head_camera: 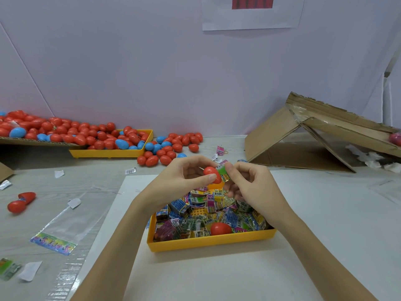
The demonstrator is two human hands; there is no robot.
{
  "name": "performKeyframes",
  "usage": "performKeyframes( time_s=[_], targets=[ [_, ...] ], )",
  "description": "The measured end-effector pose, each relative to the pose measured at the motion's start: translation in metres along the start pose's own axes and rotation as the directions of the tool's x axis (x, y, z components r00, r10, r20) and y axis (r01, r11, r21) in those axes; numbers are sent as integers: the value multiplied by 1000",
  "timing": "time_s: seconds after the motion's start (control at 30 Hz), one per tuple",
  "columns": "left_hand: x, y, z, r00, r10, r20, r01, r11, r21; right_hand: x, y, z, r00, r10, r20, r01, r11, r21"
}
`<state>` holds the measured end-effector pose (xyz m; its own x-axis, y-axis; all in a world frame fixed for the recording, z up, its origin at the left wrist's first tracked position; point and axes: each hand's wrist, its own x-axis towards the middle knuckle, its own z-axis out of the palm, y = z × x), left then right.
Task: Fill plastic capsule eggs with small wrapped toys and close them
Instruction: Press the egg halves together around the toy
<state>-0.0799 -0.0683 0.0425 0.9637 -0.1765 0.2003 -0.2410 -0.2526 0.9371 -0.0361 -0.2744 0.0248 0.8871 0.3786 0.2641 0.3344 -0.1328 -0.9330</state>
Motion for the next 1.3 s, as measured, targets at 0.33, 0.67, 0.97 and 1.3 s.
performKeyframes(
  time_s=[0.33, 0.67, 0.97, 1.3],
  targets=[
    [3, -3, 1, 998, 4, -66, -1, 999, 45, -2, 0, 1, 1000, -13, -21, 14, 1000, 18],
    [4, -3, 0, 996, -30, -80, 29, 1000, -9, -2, 0, -1, 996, -85, -21, 80, 982, -174],
    [4, -6, 1, 996, -56, -76, 58, 998, 18, -3, 3, -2, 946, -323, -17, 265, 804, -533],
    [4, -4, 0, 992, -59, -110, 49, 995, -89, -7, -10, -2, 1000, -15, -12, 15, 1000, 16]
  ],
)
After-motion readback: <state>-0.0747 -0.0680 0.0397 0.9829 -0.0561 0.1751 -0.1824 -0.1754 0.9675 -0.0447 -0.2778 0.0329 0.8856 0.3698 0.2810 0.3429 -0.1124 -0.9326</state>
